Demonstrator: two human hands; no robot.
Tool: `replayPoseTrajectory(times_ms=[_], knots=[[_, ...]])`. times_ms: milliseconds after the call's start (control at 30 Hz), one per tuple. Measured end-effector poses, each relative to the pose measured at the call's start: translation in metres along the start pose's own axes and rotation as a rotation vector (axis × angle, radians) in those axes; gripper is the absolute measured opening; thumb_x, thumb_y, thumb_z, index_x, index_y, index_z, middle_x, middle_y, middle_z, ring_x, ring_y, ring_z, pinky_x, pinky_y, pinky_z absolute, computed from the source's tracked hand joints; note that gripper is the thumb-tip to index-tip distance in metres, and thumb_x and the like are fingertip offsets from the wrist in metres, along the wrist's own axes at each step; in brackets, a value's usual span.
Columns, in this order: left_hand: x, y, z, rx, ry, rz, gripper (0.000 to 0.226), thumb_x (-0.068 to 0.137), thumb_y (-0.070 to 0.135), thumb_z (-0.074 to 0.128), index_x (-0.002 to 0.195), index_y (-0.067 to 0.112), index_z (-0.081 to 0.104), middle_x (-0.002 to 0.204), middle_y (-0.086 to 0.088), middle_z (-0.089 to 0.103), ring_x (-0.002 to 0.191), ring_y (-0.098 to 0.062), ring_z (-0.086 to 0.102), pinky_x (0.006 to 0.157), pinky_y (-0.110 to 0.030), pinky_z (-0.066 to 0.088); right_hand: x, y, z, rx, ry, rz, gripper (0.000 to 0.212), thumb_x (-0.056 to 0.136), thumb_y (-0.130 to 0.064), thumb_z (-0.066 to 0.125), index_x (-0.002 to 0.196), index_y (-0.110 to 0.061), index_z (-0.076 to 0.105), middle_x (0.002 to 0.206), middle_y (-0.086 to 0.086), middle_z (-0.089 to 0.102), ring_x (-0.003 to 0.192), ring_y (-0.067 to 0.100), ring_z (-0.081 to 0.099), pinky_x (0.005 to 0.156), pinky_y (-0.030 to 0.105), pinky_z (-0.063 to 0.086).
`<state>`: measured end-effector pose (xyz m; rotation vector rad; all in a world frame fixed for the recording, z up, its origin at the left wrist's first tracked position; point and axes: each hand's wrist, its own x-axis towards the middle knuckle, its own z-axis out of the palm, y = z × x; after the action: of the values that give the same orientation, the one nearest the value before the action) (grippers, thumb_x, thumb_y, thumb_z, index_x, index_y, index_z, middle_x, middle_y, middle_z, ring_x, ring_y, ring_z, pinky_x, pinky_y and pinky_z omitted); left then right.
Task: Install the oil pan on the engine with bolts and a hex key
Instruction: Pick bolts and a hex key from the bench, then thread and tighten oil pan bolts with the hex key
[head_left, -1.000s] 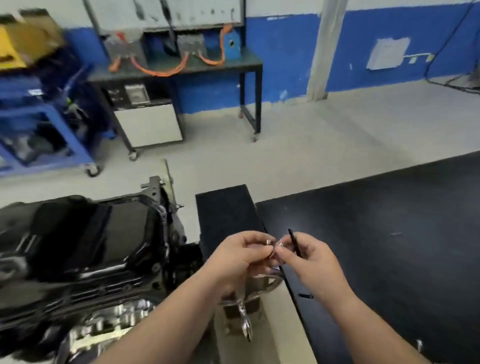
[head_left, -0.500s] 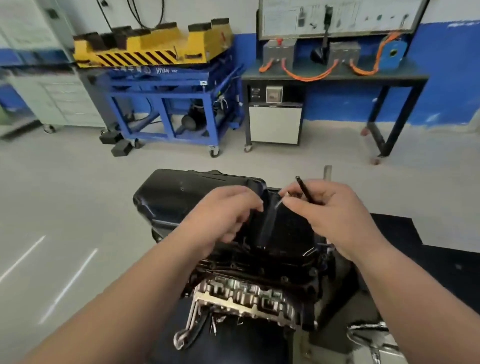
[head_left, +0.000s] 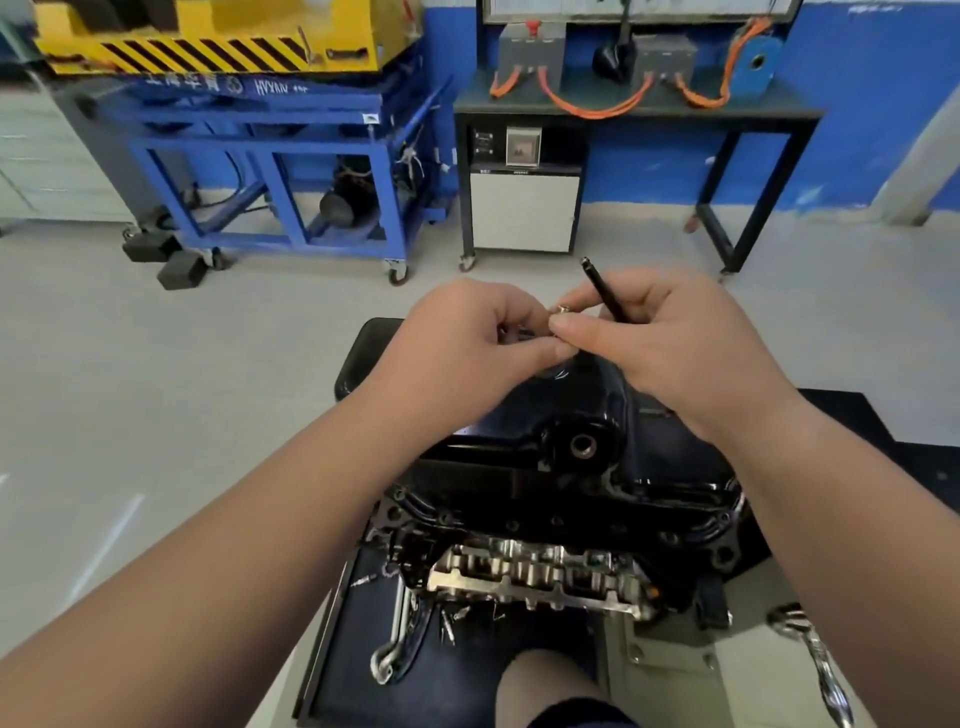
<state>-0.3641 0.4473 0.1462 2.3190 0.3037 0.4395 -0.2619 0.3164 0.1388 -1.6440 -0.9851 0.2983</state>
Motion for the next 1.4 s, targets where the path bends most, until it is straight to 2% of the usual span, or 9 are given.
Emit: replayPoseTrajectory(times_ms=[200,267,333,600,767,933,1100,1200,1400], knots=[[0.017,-0.024,-0.009,0.024,0.035,-0.09,0.021,0.091,0.027,0.054,0.075,0.015,0.057,0.052,0.007,0.042,0.046,-0.005,0.036,0.049,-0.023,0.028,0.025,0.002,0.008,0.008,-0.067,0.134,0.032,0.092,-0.036,0.05,0.095,-0.009,0.067,0.054,-0.003,0.043,0.044,0.004,0.033,0.045,0.019,0.029],[0.024,-0.038,-0.012,0.032,0.052,-0.137,0.021,0.093,0.027,0.05,0.077,0.015,0.055,0.053,0.006,0.046,0.047,-0.005,0.038,0.051,-0.025,0.031,0.032,0.011,0.003,0.116,-0.08,0.215,0.027,0.097,-0.016,0.044,0.106,-0.025,0.068,0.057,-0.002,0.051,0.047,0.007,0.034,0.042,0.017,0.03],[0.034,-0.053,-0.015,-0.015,0.06,-0.18,0.021,0.094,0.025,0.047,0.077,0.014,0.054,0.054,0.004,0.05,0.049,-0.01,0.041,0.057,-0.03,0.037,0.038,0.019,-0.001,0.194,-0.075,0.231,0.051,0.095,-0.001,0.042,0.12,-0.043,0.057,0.058,0.0,0.058,0.045,0.008,0.036,0.04,0.015,0.031],[0.102,-0.096,-0.035,-0.225,-0.025,-0.273,0.021,0.094,0.019,0.05,0.077,0.013,0.061,0.067,0.001,0.072,0.034,-0.004,0.031,0.036,-0.013,0.026,0.101,0.046,-0.022,0.49,0.022,0.278,0.035,0.089,0.0,0.048,0.07,-0.022,0.068,0.069,0.014,0.068,0.043,0.021,0.056,0.036,0.024,0.044],[0.136,-0.113,-0.044,-0.259,0.027,-0.377,0.018,0.087,0.02,0.062,0.072,0.017,0.071,0.078,-0.013,0.071,0.035,-0.004,0.025,0.037,-0.01,0.022,0.154,0.068,-0.023,0.601,-0.069,0.419,0.044,0.093,-0.001,0.04,0.076,-0.019,0.076,0.082,0.015,0.073,0.055,0.023,0.068,0.044,0.027,0.053],[0.135,-0.13,-0.043,-0.28,0.142,-0.562,0.003,0.089,0.012,0.06,0.089,0.015,0.062,0.076,0.007,0.074,0.036,-0.004,0.036,0.037,-0.011,0.03,0.184,0.085,-0.004,0.9,-0.255,0.548,0.026,0.074,-0.006,0.052,0.088,-0.009,0.074,0.104,0.02,0.07,0.083,0.033,0.071,0.053,0.028,0.056],[0.133,-0.15,-0.041,-0.197,0.155,-0.708,0.012,0.086,0.012,0.063,0.079,0.012,0.053,0.083,-0.009,0.074,0.04,-0.004,0.045,0.041,-0.012,0.033,0.191,0.097,0.021,0.768,-0.231,0.617,0.029,0.085,-0.024,0.046,0.09,0.001,0.06,0.088,0.024,0.071,0.078,0.034,0.071,0.05,0.028,0.055],[0.137,-0.167,-0.037,-0.138,0.108,-0.739,0.013,0.083,0.012,0.065,0.073,0.017,0.059,0.086,-0.007,0.074,0.063,-0.016,0.058,0.055,-0.019,0.041,0.194,0.106,0.028,0.669,-0.238,0.626,0.037,0.092,-0.028,0.04,0.088,0.001,0.062,0.077,0.021,0.071,0.067,0.031,0.07,0.049,0.028,0.054],[0.141,-0.197,-0.029,-0.054,-0.092,-0.727,0.009,0.075,0.013,0.074,0.074,0.019,0.069,0.075,0.001,0.065,0.069,-0.01,0.055,0.057,-0.008,0.036,0.211,0.12,0.048,0.429,-0.238,0.517,0.039,0.097,-0.01,0.038,0.074,-0.014,0.069,0.06,0.005,0.046,0.046,0.014,0.048,0.051,0.033,0.049]])
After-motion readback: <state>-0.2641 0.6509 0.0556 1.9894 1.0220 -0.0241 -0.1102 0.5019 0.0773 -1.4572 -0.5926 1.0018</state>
